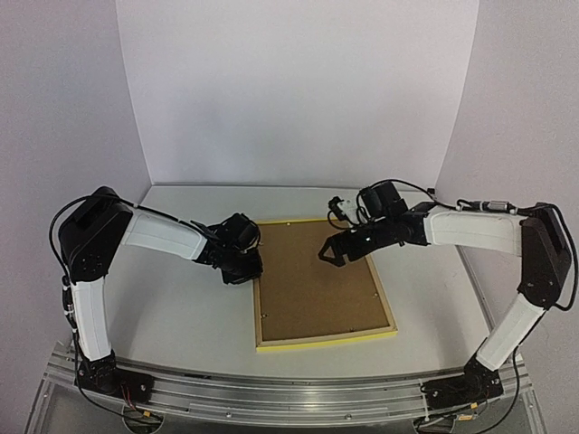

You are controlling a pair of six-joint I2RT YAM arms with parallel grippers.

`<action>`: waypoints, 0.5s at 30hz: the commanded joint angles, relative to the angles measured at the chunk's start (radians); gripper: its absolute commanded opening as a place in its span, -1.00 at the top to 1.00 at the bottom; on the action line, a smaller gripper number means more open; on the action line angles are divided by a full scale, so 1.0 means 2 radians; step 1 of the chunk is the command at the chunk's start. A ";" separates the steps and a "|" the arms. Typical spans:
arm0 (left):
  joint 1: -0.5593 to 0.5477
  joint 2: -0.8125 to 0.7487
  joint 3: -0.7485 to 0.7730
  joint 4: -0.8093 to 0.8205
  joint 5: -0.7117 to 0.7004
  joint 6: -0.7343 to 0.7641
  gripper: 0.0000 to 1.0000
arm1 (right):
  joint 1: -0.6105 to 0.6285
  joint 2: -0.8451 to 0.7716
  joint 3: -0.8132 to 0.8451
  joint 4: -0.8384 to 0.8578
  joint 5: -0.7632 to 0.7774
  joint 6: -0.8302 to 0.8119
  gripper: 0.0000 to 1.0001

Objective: Take the photo out of the frame

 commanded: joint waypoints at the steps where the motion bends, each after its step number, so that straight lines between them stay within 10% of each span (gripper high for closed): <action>1: -0.015 0.037 -0.022 -0.028 0.059 -0.021 1.00 | 0.071 0.052 0.006 0.061 -0.132 -0.108 -0.79; 15: -0.018 0.043 -0.033 -0.015 0.071 -0.035 1.00 | 0.142 0.166 0.045 0.090 -0.105 -0.198 -0.52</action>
